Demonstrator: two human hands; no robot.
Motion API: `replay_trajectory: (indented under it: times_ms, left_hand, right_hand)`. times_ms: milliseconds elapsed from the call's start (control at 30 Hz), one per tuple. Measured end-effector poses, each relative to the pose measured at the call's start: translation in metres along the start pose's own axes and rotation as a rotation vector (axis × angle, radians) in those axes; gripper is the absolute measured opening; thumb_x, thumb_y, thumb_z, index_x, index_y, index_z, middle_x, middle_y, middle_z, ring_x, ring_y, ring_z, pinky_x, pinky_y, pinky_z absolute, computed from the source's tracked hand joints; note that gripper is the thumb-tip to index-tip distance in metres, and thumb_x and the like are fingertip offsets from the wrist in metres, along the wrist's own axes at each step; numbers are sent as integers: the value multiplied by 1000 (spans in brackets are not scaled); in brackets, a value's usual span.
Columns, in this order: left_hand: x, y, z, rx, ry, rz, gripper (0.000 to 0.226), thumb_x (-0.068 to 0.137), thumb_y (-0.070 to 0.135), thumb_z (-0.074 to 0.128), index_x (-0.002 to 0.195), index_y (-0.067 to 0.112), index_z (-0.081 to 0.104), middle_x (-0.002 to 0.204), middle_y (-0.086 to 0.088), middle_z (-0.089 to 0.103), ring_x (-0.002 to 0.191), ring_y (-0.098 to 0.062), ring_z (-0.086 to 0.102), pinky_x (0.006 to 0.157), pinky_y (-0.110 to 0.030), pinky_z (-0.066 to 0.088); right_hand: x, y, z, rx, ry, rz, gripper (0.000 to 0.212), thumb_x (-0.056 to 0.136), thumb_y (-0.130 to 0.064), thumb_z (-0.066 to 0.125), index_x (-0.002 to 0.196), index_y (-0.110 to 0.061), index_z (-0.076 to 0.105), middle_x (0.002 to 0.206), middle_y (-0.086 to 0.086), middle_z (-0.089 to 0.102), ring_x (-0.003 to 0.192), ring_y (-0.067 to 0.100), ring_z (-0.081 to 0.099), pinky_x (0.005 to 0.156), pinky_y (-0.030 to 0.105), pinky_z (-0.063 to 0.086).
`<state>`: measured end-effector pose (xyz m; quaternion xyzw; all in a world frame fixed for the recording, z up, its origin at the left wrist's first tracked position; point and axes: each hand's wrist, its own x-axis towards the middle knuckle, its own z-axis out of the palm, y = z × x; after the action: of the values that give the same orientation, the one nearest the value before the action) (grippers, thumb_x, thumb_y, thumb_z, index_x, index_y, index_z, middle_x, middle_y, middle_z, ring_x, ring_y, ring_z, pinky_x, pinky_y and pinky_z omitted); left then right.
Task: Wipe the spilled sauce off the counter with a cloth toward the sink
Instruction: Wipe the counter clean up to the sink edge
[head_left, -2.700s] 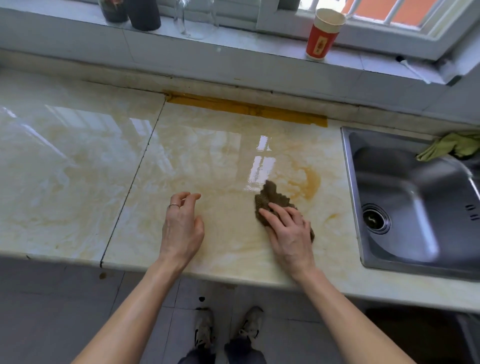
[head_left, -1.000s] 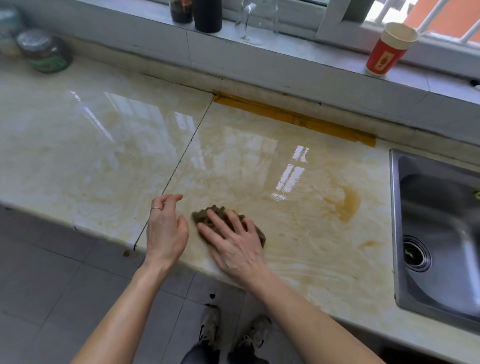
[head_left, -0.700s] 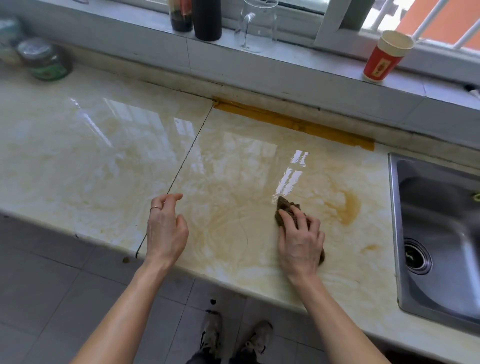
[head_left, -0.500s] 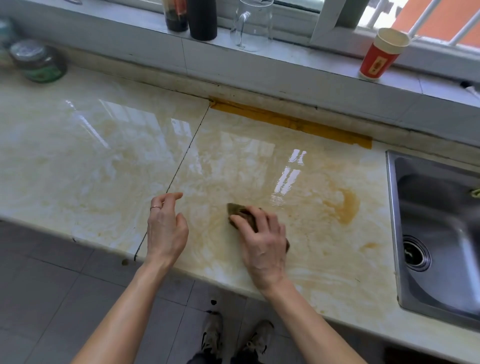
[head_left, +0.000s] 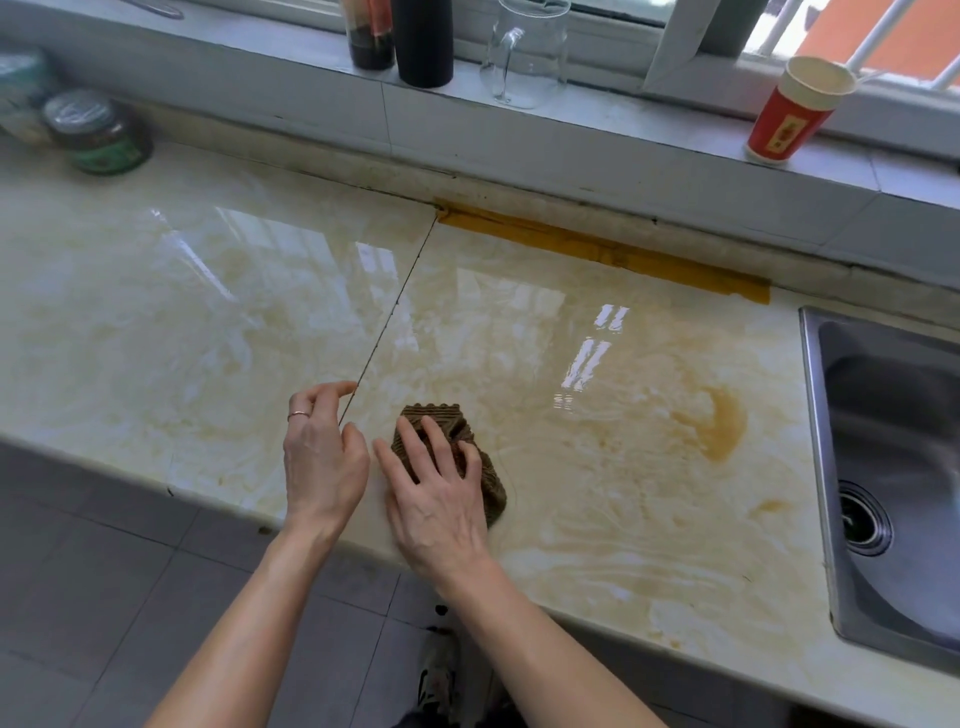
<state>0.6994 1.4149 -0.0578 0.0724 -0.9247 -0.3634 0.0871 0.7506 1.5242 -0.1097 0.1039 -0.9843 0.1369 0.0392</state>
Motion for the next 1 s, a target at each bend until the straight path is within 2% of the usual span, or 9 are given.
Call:
replay_trajectory:
  times_ms: [133,267,367,500,567,700,833,933,1000]
  left_hand:
    - [4,-1,3,15,-5,12,46,80,-11,45,119,8,58,123,-11,49,110,-24,54,88,-29,40]
    - [6,2,13,21,-35,30,45,79,-11,46,119,7,58,122,-12,50,109,-26,55,86,-27,38]
    - [8,5,19,5,-67,29,45,80,-10,46,119,7,58,123,-11,49,108,-26,55,83,-29,40]
    - [7,9,22,-1,-91,39,44,81,-10,46,120,7,57,123,-10,49,102,-24,54,78,-26,36]
    - [5,10,23,-2,-105,43,44,81,-10,46,120,8,57,123,-10,48,102,-23,54,78,-26,37]
    - [-2,20,32,10,-162,93,44,81,-10,47,121,8,56,124,-10,47,105,-22,53,79,-24,35]
    - [-11,32,43,39,-223,139,45,82,-10,48,123,6,55,127,-12,46,110,-24,52,83,-21,36]
    - [-17,41,52,48,-274,162,47,81,-10,48,125,6,55,128,-13,46,111,-27,54,85,-23,39]
    - [-20,47,57,61,-301,184,49,80,-11,48,126,6,54,127,-13,46,108,-27,55,83,-22,39]
  right_hand:
    - [1,-1,10,-66,-64,-7,48,90,-34,54,136,-23,52,150,4,43,141,29,33,109,56,17]
    - [-9,11,1,-109,-62,7,56,84,-26,39,138,-22,51,150,4,43,140,31,35,109,64,12]
    - [-27,51,-12,-158,11,171,58,81,-21,44,139,-23,51,148,1,45,139,30,38,105,71,11]
    - [-53,118,-32,-195,76,451,60,76,-16,54,135,-26,55,146,-2,48,134,27,44,101,64,20]
    - [-60,136,-38,-191,91,497,58,77,-16,51,133,-27,57,144,-2,50,131,26,46,99,62,25]
    - [-59,139,-42,-141,202,511,60,76,-14,36,129,-24,60,136,-1,58,122,25,53,92,61,38]
    - [-57,112,-36,-44,254,380,67,74,0,57,138,-19,52,140,5,53,125,24,49,92,53,44]
    - [-58,109,-27,-63,141,226,60,81,-15,55,140,-17,49,146,5,47,132,23,44,102,48,37]
    - [-55,133,-32,-76,116,268,57,82,-28,46,137,-18,54,143,3,51,132,22,46,105,49,31]
